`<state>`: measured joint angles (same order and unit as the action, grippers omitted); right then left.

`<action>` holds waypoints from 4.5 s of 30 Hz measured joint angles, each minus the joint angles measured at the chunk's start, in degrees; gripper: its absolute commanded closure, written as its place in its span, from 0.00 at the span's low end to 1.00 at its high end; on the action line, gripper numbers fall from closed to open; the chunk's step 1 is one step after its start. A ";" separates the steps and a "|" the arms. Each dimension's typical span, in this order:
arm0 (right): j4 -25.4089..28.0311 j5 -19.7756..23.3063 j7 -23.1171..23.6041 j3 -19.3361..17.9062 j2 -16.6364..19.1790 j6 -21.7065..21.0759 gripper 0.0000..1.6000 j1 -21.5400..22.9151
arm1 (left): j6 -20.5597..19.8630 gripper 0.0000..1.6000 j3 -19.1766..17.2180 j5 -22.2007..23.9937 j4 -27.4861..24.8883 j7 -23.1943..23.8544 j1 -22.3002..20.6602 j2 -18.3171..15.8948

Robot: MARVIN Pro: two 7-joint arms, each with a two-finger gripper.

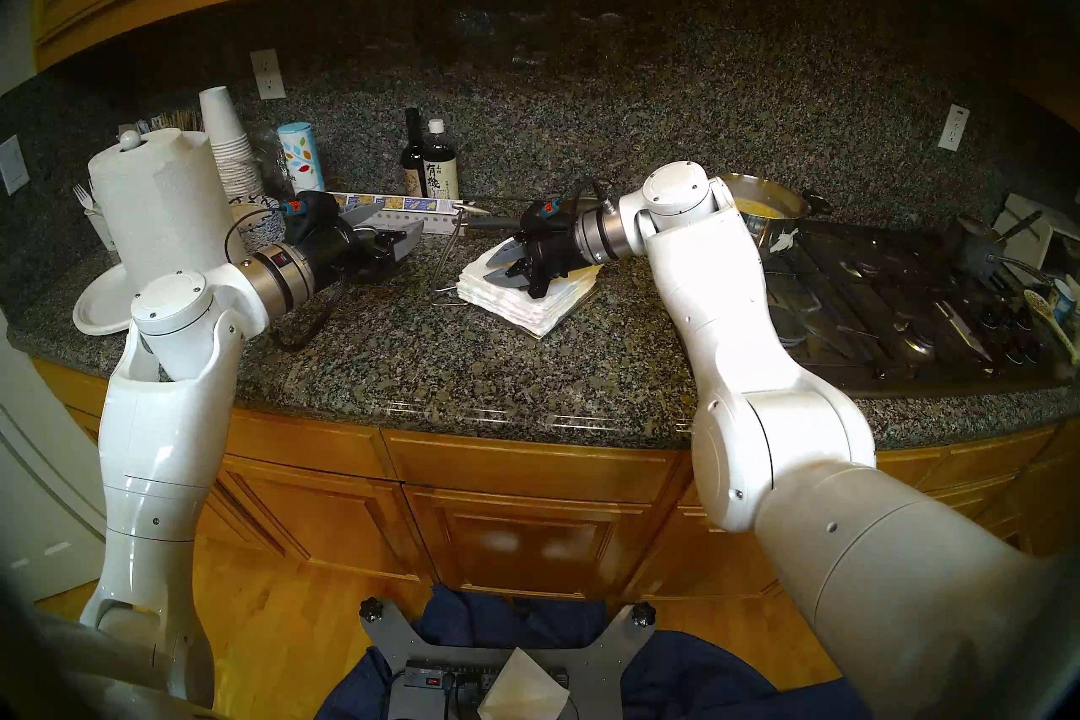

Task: Take napkin out of napkin holder

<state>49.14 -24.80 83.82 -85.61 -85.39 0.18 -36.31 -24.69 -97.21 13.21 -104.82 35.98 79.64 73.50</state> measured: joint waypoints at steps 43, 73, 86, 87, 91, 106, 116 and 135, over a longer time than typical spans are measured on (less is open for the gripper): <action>-6.55 -1.87 0.17 1.16 -0.26 1.23 0.31 4.28 | 0.22 0.00 0.63 0.01 0.31 -0.47 -0.20 -0.61; -6.72 -1.97 0.34 0.55 0.12 1.37 0.83 4.27 | 0.25 0.00 0.74 0.03 0.32 -0.49 -0.19 -0.67; -3.62 -1.82 0.65 -0.54 1.54 1.41 1.00 4.22 | 0.23 0.00 1.08 0.03 0.39 -0.47 -0.46 -0.58; -2.96 -1.82 0.78 -0.71 1.87 1.40 1.00 4.23 | 0.23 0.00 1.11 0.03 0.45 -0.47 -0.52 -0.54; -0.54 -1.82 1.23 -1.45 3.14 1.29 1.00 4.29 | 0.23 0.00 1.19 0.05 0.65 -0.48 -0.68 -0.38; 10.29 -1.76 1.31 -6.25 10.21 -1.29 1.00 3.61 | 0.29 0.00 1.96 0.07 1.91 -0.34 -1.44 0.37; 16.89 -1.74 1.32 -9.04 14.95 -4.02 1.00 0.94 | 0.44 0.00 3.60 0.07 3.16 0.13 -2.16 0.91; 30.23 -0.39 1.33 -11.36 22.32 -10.29 1.00 -7.89 | 1.35 0.00 5.48 0.06 5.98 1.08 -3.59 1.61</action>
<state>79.37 -25.19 85.15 -96.97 -63.07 -10.11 -44.19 -23.34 -91.73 13.27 -98.84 37.06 76.05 75.11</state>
